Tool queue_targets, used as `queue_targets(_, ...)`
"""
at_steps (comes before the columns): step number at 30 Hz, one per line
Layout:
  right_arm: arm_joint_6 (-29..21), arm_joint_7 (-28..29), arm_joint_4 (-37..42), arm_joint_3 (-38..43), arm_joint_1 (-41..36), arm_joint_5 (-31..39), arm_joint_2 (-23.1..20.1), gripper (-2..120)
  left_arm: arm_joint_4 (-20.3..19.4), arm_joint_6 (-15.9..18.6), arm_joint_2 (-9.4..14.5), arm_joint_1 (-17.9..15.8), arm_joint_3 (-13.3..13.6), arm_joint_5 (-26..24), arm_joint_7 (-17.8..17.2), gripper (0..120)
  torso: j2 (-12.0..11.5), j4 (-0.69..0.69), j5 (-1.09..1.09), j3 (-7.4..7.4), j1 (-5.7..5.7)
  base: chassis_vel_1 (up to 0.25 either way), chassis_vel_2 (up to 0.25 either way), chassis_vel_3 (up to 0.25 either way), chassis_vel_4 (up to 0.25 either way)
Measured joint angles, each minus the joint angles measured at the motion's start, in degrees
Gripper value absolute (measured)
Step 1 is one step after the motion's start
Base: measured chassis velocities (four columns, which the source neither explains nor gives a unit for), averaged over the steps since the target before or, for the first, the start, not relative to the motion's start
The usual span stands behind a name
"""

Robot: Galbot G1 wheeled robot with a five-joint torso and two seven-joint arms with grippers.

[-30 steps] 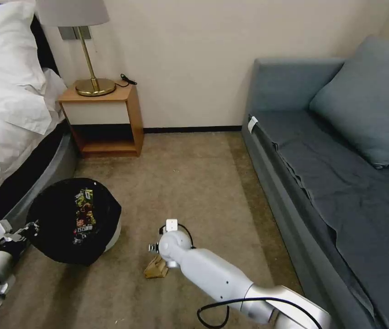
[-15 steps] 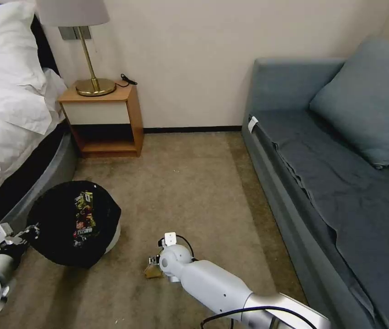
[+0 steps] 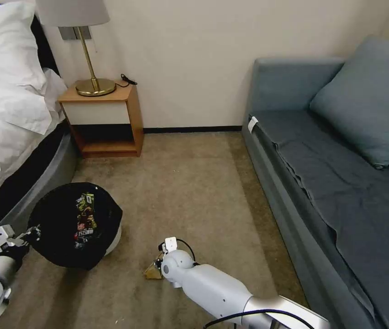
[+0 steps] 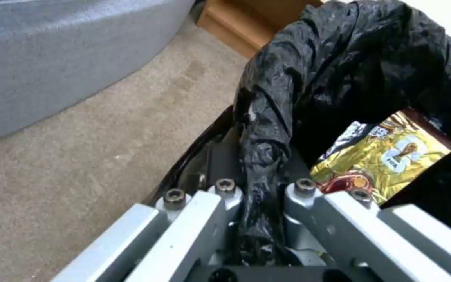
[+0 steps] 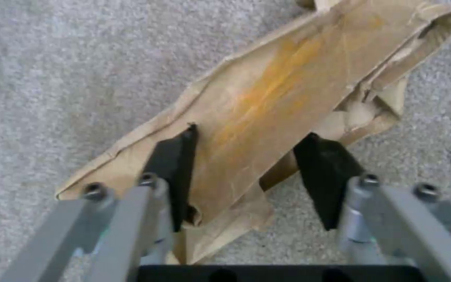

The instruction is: Pick up the trash bin, then pick up the garbage on the floor and place it into the trash bin.

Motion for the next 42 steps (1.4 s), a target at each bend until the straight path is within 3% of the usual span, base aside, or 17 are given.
queue_targets(12,0.82,-0.16,0.35,0.94,0.01,-0.89,-0.01,0,-0.54,0.12,0.01,-0.39,0.69,0.13,-0.12,4,0.00,0.00,0.00,0.00,0.00,0.000,0.000,0.000,0.000)
queue_targets(22,3.22,2.41,3.97,3.72,2.01,-2.22,-0.02,0,-0.62,0.44,0.10,-1.16,1.67,0.40,-0.24,4,0.00,0.00,-0.01,0.00,0.00,0.000,0.000,0.000,0.000)
queue_targets(28,4.76,9.42,9.16,5.59,5.29,-2.35,-0.01,0,-1.13,0.53,-0.36,-1.87,3.53,1.20,-0.41,4,0.00,-0.01,-0.01,0.00,0.00,0.000,0.000,0.000,0.000)
queue_targets(32,6.86,10.91,13.17,6.81,7.33,-4.68,-0.01,0,-1.25,0.59,-0.59,-2.50,5.00,1.80,-0.61,4,0.00,0.00,-0.01,0.00,0.00,0.000,0.000,0.000,0.000)
queue_targets(42,12.90,10.78,20.25,9.31,9.74,-11.87,-4.80,0,-1.35,1.01,-1.46,-3.94,7.55,3.45,-0.83,4,0.00,-0.03,-0.01,0.01,0.00,0.000,0.000,0.000,0.000)
